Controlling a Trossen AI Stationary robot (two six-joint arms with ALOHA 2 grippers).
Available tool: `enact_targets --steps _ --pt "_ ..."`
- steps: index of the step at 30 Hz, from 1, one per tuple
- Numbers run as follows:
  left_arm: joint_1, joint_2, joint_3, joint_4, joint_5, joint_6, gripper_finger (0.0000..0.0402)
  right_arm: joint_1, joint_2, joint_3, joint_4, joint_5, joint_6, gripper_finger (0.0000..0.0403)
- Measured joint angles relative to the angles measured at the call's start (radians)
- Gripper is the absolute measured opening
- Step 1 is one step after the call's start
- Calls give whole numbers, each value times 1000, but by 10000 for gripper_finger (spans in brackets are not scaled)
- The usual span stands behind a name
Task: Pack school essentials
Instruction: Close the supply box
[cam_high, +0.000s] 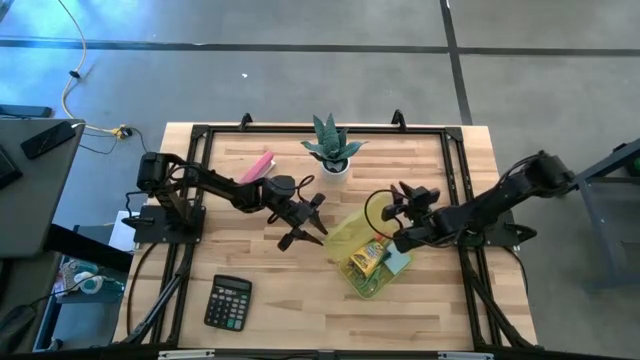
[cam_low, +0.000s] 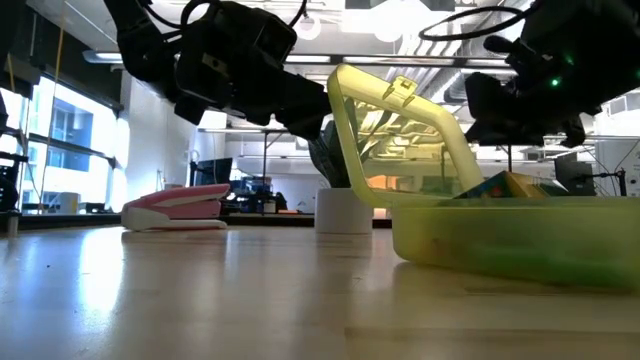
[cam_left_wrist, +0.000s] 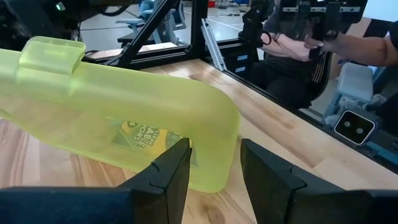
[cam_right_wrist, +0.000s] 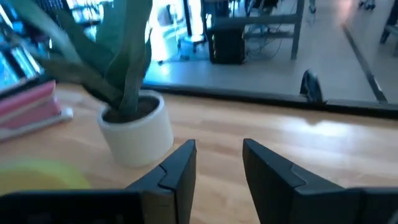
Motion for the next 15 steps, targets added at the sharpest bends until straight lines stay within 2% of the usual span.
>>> enact_targets --steps 5,9,15 --pt "0 0 0 0 0 0 131 0 -66 0 7 41 -43 124" --pt "0 0 -1 0 -1 0 131 9 -149 43 15 28 -194 124" --pt "0 0 -1 0 -4 0 131 36 -236 197 18 -114 -503 124"
